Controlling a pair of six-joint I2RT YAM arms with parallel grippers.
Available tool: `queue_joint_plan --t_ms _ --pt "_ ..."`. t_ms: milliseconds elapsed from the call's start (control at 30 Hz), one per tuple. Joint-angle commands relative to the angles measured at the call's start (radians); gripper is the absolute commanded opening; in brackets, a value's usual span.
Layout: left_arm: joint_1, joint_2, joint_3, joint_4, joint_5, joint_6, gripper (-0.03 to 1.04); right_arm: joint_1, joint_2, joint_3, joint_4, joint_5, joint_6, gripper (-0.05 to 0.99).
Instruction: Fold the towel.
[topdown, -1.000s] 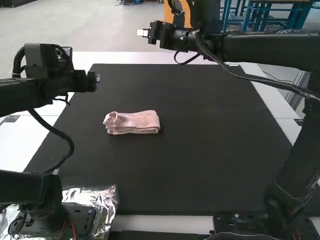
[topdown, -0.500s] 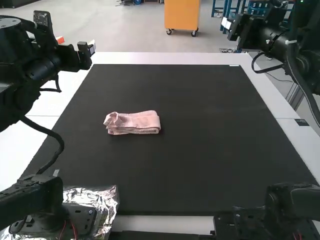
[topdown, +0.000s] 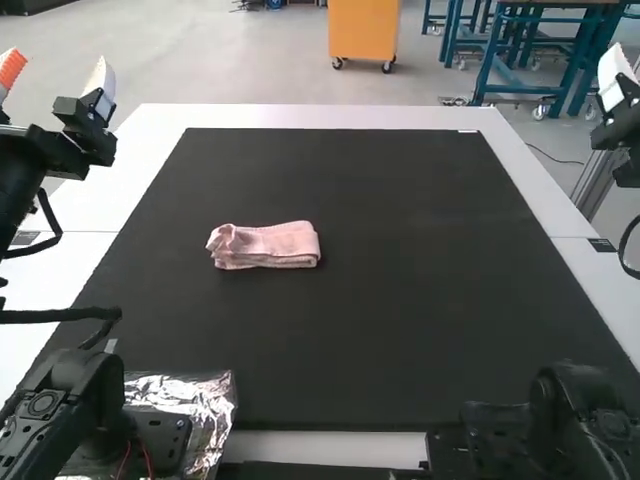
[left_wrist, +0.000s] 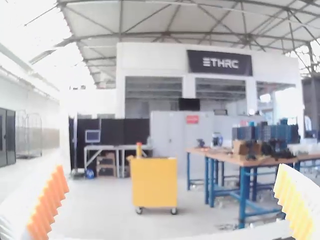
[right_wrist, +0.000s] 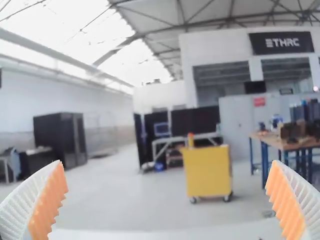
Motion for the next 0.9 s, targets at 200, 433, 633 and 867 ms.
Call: queue_joint_plan --t_ms 200,433,633,867 --pt "-0.002 -0.035 -0.037 -0.061 -0.034 -0.021 0.97 -0.053 -0.011 -0.159 0.068 0.186 -0.069 0.91" --pt "-0.001 -0.035 -0.183 0.111 -0.039 0.081 0.97 -0.050 -0.011 -0.288 0.174 -0.083 -0.080 0.91" --pt "-0.004 -0.035 -0.255 0.131 -0.039 0.192 0.97 -0.049 -0.011 -0.351 0.249 -0.310 -0.147 0.91" --pt "0.001 -0.033 -0.335 0.271 -0.312 0.239 0.97 -0.057 -0.011 -0.487 0.403 0.046 -0.138 0.91"
